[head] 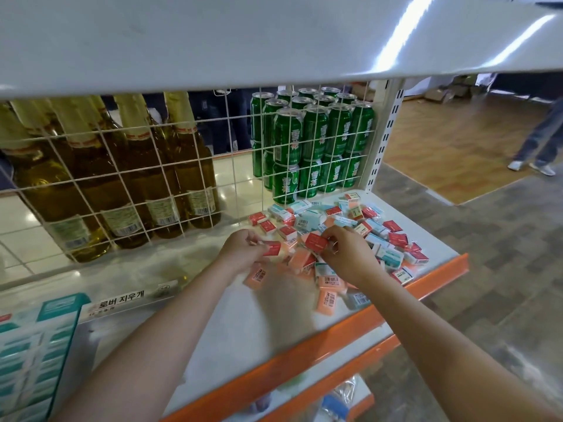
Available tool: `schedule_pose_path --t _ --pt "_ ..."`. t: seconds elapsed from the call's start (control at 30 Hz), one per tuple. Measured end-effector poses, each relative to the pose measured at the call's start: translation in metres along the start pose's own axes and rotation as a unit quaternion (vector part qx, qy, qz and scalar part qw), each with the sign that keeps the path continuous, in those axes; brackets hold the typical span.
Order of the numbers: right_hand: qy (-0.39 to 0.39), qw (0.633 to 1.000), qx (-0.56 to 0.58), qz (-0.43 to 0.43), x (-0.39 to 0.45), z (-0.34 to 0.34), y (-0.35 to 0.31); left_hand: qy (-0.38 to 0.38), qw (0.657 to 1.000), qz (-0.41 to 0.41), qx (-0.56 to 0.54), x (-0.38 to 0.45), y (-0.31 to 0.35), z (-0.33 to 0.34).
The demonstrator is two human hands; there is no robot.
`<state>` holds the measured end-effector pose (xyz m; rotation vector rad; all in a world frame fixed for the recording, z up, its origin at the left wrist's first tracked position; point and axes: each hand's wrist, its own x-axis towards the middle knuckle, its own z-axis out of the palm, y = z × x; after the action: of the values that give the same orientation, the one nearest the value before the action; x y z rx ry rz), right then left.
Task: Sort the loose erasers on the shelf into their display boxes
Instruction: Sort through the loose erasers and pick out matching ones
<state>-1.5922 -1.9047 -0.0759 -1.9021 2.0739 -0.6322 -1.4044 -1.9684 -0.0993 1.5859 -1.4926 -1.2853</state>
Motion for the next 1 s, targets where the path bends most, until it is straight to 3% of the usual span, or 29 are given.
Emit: schedule_pose_path --t 0.13,0.4,1.0 --pt "-0.005 1.000 0.010 0.002 -0.002 0.005 -0.007 -0.012 0.999 0.020 -0.022 -0.012 -0.005 -0.007" --pt "-0.009 0.998 0.057 0.007 -0.009 0.012 -0.008 0.020 0.996 0.032 0.082 -0.019 -0.023 -0.008" --pt "-0.062 0.996 0.057 -0.025 -0.033 0.027 -0.023 0.006 0.999 0.015 0.034 -0.045 -0.033 -0.019"
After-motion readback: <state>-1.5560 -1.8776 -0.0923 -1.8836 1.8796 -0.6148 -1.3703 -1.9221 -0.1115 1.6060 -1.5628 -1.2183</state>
